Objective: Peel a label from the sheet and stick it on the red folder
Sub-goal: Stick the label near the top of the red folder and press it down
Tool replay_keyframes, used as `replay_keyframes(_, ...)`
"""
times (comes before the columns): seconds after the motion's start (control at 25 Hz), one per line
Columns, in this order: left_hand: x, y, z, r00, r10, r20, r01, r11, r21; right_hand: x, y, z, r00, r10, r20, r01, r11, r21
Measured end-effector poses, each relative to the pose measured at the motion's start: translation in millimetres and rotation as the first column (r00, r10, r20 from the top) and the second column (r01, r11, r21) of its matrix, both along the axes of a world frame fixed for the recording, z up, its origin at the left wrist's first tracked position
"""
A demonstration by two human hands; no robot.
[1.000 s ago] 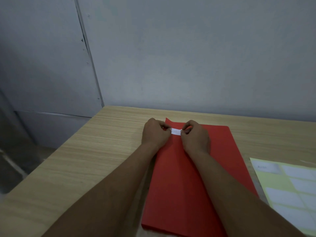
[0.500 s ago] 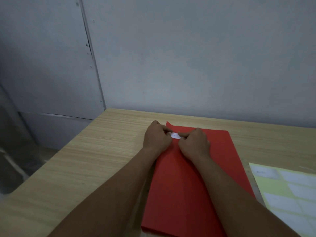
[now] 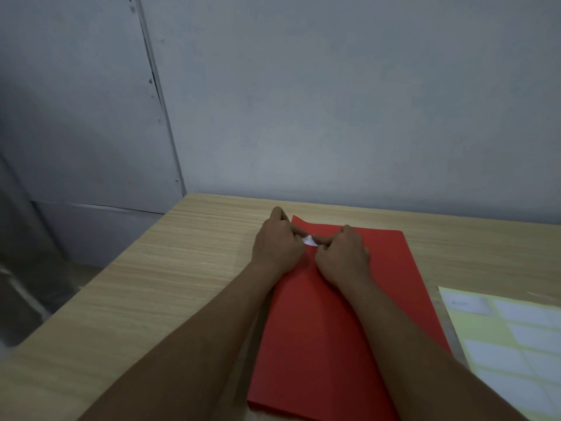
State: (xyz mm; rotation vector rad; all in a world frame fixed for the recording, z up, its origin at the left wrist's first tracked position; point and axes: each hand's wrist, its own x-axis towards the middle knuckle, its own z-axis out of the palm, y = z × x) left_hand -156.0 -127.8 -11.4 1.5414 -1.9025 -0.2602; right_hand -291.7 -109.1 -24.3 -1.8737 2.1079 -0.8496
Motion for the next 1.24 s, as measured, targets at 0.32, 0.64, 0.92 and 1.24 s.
replay_keyframes(0.32,-1.0,-0.5,3.4,0.984,0.115,0.136,-0.112,0.993,-0.028,-2.6,4.4,-2.9,1.0,-0.001,-0.005,0.001,1.0,-0.03)
replay_keyframes(0.64,5.3,22.1,3.5,0.959,-0.069,0.277,0.062,0.998,0.034,-6.3,18.2,-6.3,0.985,0.129,-0.113,-0.131,0.991,-0.008)
replay_keyframes(0.92,4.0,24.6,-4.5,0.953,0.15,0.262,-0.138,0.988,-0.063,-6.5,18.5,-9.5,0.992,0.087,-0.089,-0.094,0.993,-0.071)
replay_keyframes(1.24,6.7,26.2,-3.1,0.953,0.068,0.294,-0.061,0.998,-0.031,-6.9,18.0,-12.0,0.988,0.092,-0.121,-0.104,0.989,-0.101)
